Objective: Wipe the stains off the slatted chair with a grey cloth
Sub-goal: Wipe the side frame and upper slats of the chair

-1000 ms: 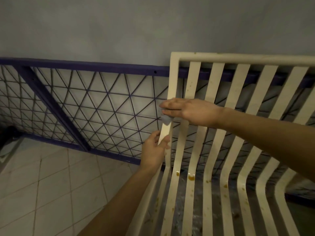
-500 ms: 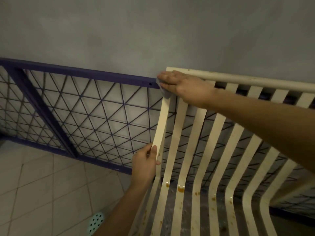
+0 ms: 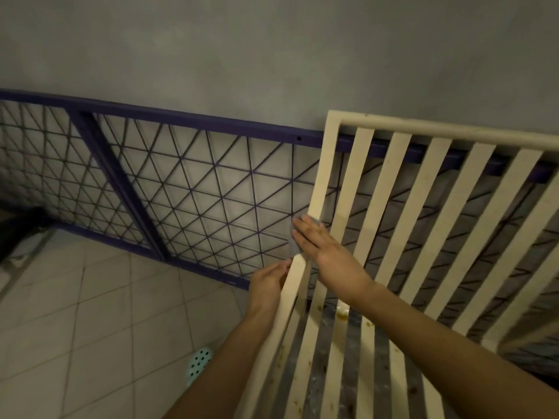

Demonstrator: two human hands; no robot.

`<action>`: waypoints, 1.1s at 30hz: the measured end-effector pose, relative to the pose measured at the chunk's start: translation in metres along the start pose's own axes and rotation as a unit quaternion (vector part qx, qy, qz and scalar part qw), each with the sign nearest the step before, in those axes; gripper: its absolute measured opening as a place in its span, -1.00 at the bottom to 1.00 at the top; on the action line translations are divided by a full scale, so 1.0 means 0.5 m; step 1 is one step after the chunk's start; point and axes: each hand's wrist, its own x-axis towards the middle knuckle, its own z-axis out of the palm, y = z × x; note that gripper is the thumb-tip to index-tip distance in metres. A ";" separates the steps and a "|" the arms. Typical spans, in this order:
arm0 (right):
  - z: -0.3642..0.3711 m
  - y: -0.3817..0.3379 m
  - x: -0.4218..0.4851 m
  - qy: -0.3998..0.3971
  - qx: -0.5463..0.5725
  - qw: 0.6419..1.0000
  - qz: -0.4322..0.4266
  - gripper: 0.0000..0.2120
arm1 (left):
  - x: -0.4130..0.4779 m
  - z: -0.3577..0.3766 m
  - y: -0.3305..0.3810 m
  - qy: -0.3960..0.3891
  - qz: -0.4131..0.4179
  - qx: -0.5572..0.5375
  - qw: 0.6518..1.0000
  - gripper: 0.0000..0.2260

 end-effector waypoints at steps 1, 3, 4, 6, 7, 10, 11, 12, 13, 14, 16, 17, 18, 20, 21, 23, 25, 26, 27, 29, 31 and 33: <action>0.009 -0.016 -0.009 -0.002 0.017 1.000 0.008 -0.26 | -0.012 -0.010 0.000 -0.005 -0.026 -0.024 0.999 -0.83; 0.029 -0.050 -0.031 -0.006 0.046 0.999 0.026 -0.25 | -0.037 -0.035 -0.005 -0.017 -0.073 -0.055 0.996 -0.83; 0.036 -0.069 -0.041 -0.003 0.060 0.998 0.034 -0.24 | -0.047 -0.048 -0.009 -0.020 -0.097 -0.067 0.993 -0.82; 0.044 -0.106 -0.058 0.004 0.092 0.994 0.053 -0.27 | -0.063 -0.071 -0.015 -0.015 -0.140 -0.113 0.984 -0.76; 0.046 -0.123 -0.065 0.000 0.104 0.993 0.062 -0.29 | -0.071 -0.083 -0.016 -0.013 -0.154 -0.130 0.979 -0.72; 0.046 -0.185 -0.090 -0.009 0.140 0.988 0.071 -0.34 | -0.108 -0.128 -0.021 -0.021 -0.171 -0.152 0.973 -0.64; 0.048 -0.207 -0.098 -0.008 0.146 0.986 0.077 -0.34 | -0.125 -0.144 -0.025 -0.025 -0.175 -0.153 0.972 -0.63; 0.047 -0.230 -0.106 -0.007 0.143 0.986 0.083 -0.36 | -0.140 -0.159 -0.029 -0.026 -0.179 -0.155 0.971 -0.63; 0.044 -0.256 -0.113 -0.005 0.138 0.987 0.087 -0.38 | -0.157 -0.176 -0.033 -0.022 -0.180 -0.154 0.971 -0.62; 0.041 -0.276 -0.119 -0.004 0.136 0.987 0.088 -0.40 | -0.168 -0.187 -0.038 -0.020 -0.180 -0.156 0.971 -0.61; 0.024 -0.324 -0.137 -0.019 0.137 0.986 0.092 -0.40 | -0.193 -0.209 -0.044 -0.023 -0.184 -0.152 0.971 -0.60; 0.018 -0.346 -0.151 -0.031 0.138 0.986 0.092 -0.38 | -0.208 -0.216 -0.046 -0.030 -0.180 -0.145 0.973 -0.60; 0.015 -0.365 -0.168 -0.036 0.140 0.985 0.092 -0.37 | -0.223 -0.221 -0.046 -0.036 -0.173 -0.140 0.974 -0.60; 0.007 -0.414 -0.206 -0.040 0.152 0.983 0.097 -0.39 | -0.257 -0.234 -0.050 -0.045 -0.153 -0.126 0.979 -0.65; 0.004 -0.440 -0.223 -0.047 0.170 0.979 0.098 -0.40 | -0.273 -0.243 -0.055 -0.040 -0.141 -0.117 0.982 -0.67; -0.006 -0.484 -0.249 -0.061 0.226 0.968 0.095 -0.41 | -0.298 -0.259 -0.062 -0.029 -0.124 -0.089 0.988 -0.68; -0.016 -0.513 -0.272 -0.069 0.254 0.962 0.073 -0.42 | -0.321 -0.270 -0.065 -0.043 -0.125 -0.054 0.990 -0.65; -0.017 -0.521 -0.284 -0.070 0.243 0.966 0.053 -0.42 | -0.336 -0.270 -0.061 -0.057 -0.124 -0.050 0.989 -0.66; -0.017 -0.523 -0.295 -0.072 0.226 0.971 0.027 -0.41 | -0.345 -0.272 -0.060 -0.070 -0.110 -0.038 0.991 -0.69; -0.017 -0.514 -0.311 -0.078 0.208 0.974 -0.034 -0.42 | -0.360 -0.276 -0.061 -0.095 -0.039 0.026 0.994 -0.75; -0.025 -0.491 -0.313 -0.085 0.242 0.964 -0.069 -0.51 | -0.375 -0.282 -0.075 -0.095 0.051 0.127 0.986 -0.74; -0.038 -0.470 -0.296 -0.072 0.277 0.956 -0.064 -0.59 | -0.388 -0.292 -0.095 -0.066 0.149 0.224 0.961 -0.69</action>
